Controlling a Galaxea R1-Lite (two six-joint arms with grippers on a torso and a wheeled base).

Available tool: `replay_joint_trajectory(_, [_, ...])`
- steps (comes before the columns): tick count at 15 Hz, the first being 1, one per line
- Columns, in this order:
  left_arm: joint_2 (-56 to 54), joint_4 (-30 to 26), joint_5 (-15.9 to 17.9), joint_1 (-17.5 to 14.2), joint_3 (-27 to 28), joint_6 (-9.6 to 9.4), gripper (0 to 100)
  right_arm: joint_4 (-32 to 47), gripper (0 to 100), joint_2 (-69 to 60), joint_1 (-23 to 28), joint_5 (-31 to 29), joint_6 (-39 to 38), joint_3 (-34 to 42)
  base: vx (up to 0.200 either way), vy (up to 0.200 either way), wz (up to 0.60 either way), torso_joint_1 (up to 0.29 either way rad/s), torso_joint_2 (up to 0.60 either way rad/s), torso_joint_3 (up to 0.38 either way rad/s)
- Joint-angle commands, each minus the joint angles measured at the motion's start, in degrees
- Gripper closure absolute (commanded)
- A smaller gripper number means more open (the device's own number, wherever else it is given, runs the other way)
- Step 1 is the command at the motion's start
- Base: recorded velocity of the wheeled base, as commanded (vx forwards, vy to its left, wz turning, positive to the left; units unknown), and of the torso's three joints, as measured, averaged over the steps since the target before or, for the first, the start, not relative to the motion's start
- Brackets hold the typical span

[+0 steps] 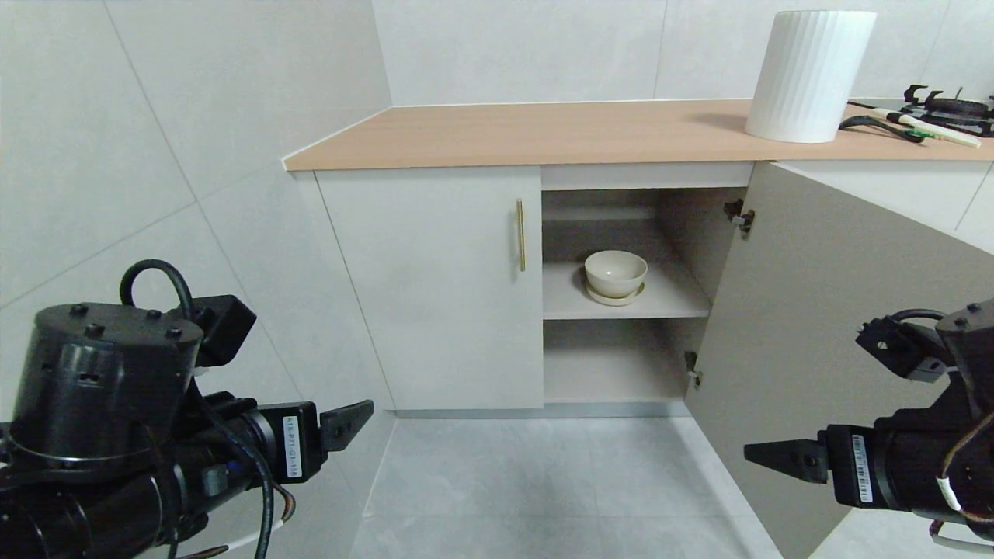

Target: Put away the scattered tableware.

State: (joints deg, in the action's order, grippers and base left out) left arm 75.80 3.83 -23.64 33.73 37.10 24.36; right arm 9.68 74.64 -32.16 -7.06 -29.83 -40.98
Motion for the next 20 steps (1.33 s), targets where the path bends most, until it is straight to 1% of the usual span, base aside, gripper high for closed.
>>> replay_joint_trajectory(1, [0.05, 0.04, -0.01, 0.02, -0.01, -0.01, 0, 0.69, 0, -2.13, -0.01, 0.03, 0.04, -0.24, 0.000, 0.000, 0.00, 0.000, 0.00, 0.000])
replay_joint_trajectory(7, [0.14, 0.04, -0.01, 0.11, -0.01, -0.10, 0, 1.13, 0, -4.07, -0.01, 0.03, 0.04, -0.06, 0.000, 0.000, 0.00, 0.000, 0.00, 0.000])
replay_joint_trajectory(9, [0.05, -0.14, -0.09, 0.55, -0.01, -0.10, 0, 2.71, 0, -4.86, -0.01, 0.03, -0.05, -0.06, 0.000, 0.000, 0.00, 0.000, 0.00, 0.000])
replay_joint_trajectory(11, [0.05, -0.14, -0.18, 0.63, -0.01, -0.10, 0, 3.86, 0, -5.65, -0.01, 0.03, -0.05, -0.06, 0.000, -0.200, 0.00, 0.005, 0.00, 0.000])
replay_joint_trajectory(19, [-0.22, -0.14, -0.27, 0.63, -0.01, -0.10, 0, 14.05, 0, -13.82, 0.43, 0.47, -0.40, 2.14, 0.000, -0.200, 0.00, 0.002, 0.00, 0.004])
replay_joint_trajectory(20, [-0.22, -0.14, -0.27, 0.63, -0.01, -0.10, 0, 14.23, 0, -14.09, 0.78, 0.38, -0.58, 2.49, 0.000, -0.200, 0.00, -0.002, 0.01, 0.002])
